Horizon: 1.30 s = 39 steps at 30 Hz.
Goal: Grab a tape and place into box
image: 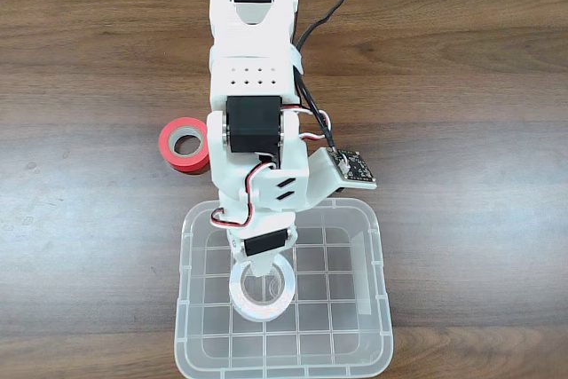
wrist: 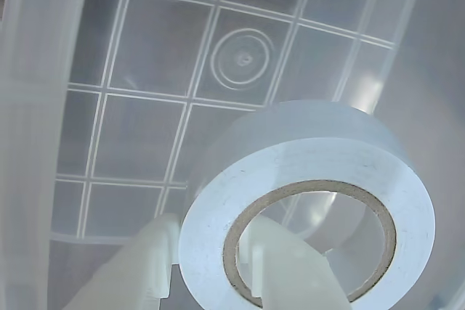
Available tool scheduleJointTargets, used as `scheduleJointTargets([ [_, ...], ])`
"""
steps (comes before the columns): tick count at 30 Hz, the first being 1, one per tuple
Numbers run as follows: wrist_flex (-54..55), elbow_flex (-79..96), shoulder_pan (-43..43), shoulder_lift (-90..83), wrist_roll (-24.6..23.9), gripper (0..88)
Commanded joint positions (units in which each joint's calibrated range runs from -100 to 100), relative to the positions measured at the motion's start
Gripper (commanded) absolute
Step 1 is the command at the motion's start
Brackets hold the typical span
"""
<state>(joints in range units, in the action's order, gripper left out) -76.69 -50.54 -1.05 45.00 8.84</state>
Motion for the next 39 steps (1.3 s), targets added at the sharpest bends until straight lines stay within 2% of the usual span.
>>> scheduleJointTargets([
  [1,-0.2,-5.7,0.3,-2.4,0.2,17.9],
  [14,-0.7,-5.7,0.3,-4.5,-0.1,18.1],
  [25,-14.1,-5.7,-0.4,-17.6,-0.6,17.9],
  [29,-21.8,-5.7,-1.9,-23.5,-1.5,8.1],
  [32,-23.3,-4.6,-2.5,-28.6,-2.1,1.7],
  [39,-23.3,10.9,-2.7,-44.7,-2.0,1.2],
])
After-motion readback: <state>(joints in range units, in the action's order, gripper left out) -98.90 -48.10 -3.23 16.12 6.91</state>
